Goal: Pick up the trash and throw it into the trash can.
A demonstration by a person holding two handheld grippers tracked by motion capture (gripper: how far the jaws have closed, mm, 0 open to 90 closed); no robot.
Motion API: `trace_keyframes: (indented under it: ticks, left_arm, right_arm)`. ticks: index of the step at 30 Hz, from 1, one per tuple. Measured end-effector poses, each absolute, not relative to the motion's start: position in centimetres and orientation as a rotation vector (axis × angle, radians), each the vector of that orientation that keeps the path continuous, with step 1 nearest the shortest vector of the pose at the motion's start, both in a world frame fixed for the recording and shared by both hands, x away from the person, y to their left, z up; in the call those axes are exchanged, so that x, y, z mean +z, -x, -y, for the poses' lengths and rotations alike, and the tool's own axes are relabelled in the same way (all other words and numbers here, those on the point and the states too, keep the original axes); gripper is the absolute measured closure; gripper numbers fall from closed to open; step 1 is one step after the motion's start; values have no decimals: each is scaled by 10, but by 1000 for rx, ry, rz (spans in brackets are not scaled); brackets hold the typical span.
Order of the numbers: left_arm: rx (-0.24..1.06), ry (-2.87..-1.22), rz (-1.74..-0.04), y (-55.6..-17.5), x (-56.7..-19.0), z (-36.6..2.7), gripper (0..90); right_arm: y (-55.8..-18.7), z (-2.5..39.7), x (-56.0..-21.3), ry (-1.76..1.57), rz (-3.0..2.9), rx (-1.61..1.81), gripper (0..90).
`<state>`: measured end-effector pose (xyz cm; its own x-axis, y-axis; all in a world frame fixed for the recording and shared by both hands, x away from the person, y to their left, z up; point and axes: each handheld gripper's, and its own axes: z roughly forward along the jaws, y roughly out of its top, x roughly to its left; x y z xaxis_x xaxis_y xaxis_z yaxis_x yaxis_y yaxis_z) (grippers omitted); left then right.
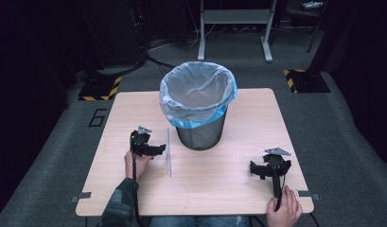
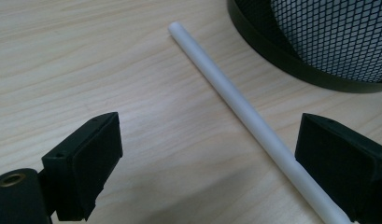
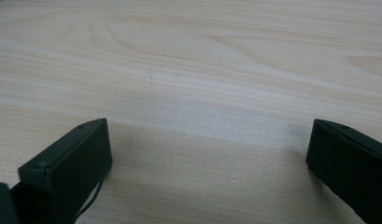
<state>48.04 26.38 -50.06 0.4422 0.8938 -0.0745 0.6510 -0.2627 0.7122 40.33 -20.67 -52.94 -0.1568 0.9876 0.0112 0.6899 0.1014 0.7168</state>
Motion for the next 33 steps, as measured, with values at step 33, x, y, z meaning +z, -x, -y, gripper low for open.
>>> trace_keyframes:
  ticks: [33]
  left_arm:
    - [459, -2132, -1273, -497, -520, -223, 117]
  right_arm:
    - [-403, 207, -529, -1633, -1905, 816, 0]
